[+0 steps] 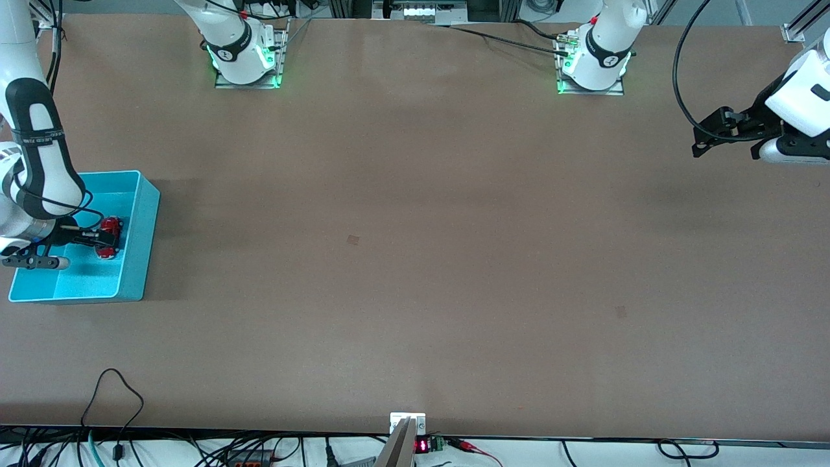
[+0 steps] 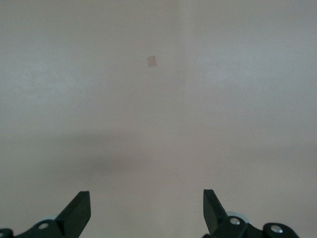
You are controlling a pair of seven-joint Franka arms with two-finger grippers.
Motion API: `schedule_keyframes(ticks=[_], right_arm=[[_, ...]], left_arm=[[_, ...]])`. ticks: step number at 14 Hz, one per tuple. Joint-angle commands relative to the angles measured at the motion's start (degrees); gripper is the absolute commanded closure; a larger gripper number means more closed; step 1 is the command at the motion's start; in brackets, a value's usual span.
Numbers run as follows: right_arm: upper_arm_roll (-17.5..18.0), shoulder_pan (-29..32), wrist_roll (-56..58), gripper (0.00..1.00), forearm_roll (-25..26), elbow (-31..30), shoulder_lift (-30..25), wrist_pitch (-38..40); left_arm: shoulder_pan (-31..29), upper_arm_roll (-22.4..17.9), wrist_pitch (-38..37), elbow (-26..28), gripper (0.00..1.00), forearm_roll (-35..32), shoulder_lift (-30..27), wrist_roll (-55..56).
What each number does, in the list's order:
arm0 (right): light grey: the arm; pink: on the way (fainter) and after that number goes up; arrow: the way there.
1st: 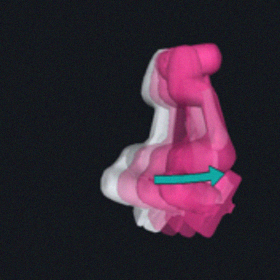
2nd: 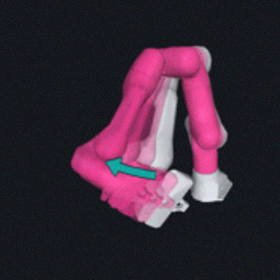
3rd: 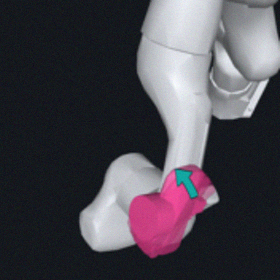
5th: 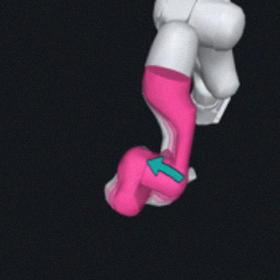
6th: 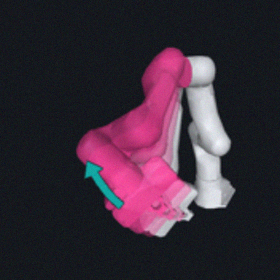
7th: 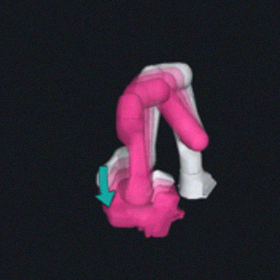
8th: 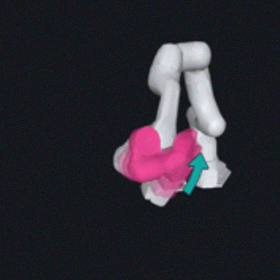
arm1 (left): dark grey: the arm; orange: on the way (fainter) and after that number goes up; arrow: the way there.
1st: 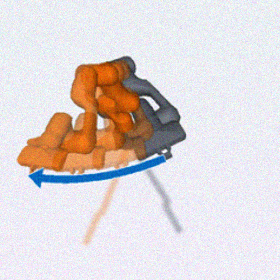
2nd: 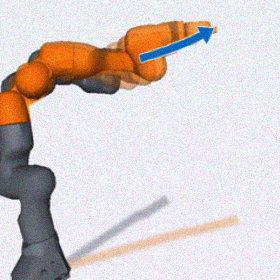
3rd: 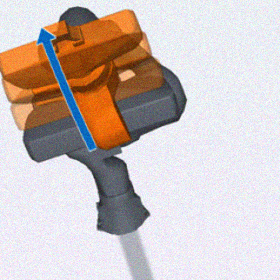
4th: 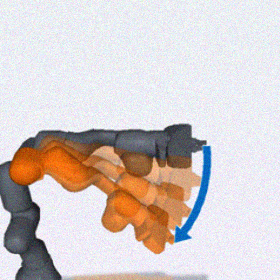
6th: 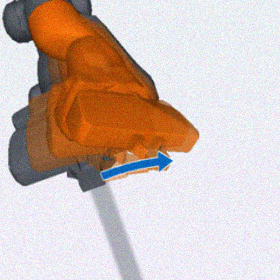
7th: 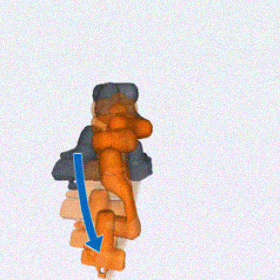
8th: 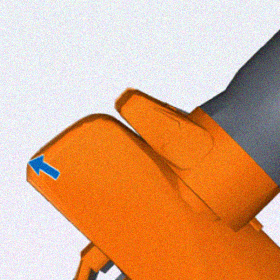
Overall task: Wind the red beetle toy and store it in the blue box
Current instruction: 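Open the right gripper to release the car in the box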
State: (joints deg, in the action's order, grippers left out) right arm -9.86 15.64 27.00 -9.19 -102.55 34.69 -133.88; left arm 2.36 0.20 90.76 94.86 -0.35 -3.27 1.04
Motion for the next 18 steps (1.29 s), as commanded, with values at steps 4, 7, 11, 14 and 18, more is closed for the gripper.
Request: schedule_keyframes(ticks=[4, 7, 11, 14, 18], right_arm=[[1.77, -1.49, 0.43, 0.00, -1.18, 1.82, -9.45, 6.69], [2.03, -1.58, 0.08, 0.00, -1.44, 6.47, -11.74, 14.84], [1.95, -6.58, -12.21, 0.00, -0.48, 14.47, -13.42, 26.28], [1.68, -11.58, -19.77, 0.00, -0.04, 14.84, -17.10, 29.46], [1.51, -17.12, -30.32, 0.00, 0.75, 14.75, -21.41, 33.67]], left_arm=[[0.36, -0.11, -0.76, -1.96, 0.00, 0.61, 0.98, 0.46], [0.36, -0.11, -0.76, -1.96, 0.00, 0.61, 0.98, 0.46], [0.36, -0.11, -0.76, -1.96, 0.00, 0.61, 0.98, 0.46], [0.36, -0.11, -0.76, -1.96, 0.00, 0.61, 0.98, 0.46], [0.36, -0.11, -0.76, -1.96, 0.00, 0.61, 0.98, 0.46]])
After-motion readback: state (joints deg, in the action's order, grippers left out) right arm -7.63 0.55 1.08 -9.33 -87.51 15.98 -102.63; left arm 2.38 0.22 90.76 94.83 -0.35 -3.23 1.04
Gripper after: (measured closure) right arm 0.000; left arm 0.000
